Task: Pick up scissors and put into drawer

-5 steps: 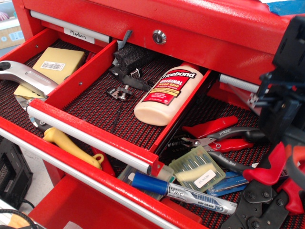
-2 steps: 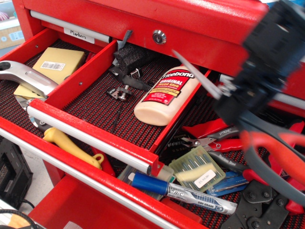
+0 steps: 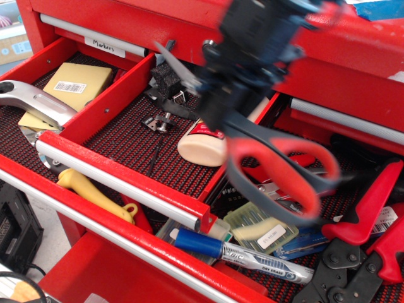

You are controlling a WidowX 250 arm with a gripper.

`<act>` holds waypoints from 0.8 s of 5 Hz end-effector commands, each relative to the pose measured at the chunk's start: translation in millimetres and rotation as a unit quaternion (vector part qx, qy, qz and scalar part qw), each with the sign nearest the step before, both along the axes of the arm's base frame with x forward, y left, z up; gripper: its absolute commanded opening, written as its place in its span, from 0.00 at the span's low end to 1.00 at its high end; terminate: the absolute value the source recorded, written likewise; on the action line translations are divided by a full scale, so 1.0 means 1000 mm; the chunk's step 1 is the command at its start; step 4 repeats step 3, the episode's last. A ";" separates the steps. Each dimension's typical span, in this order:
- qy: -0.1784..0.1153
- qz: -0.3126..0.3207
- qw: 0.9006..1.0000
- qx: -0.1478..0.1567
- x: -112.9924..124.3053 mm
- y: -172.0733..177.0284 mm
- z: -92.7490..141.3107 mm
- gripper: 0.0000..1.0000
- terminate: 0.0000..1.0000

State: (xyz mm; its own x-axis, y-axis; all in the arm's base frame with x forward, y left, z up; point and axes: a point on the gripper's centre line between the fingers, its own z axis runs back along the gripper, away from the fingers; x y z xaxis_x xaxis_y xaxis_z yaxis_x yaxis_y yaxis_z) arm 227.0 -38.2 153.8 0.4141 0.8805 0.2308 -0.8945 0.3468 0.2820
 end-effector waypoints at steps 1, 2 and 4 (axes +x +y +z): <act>-0.036 -0.040 0.998 -0.041 0.011 0.051 0.000 0.00 0.00; -0.053 -0.036 0.997 -0.046 0.020 0.061 -0.013 1.00 0.00; -0.074 -0.083 0.993 -0.049 0.032 0.073 -0.022 0.00 1.00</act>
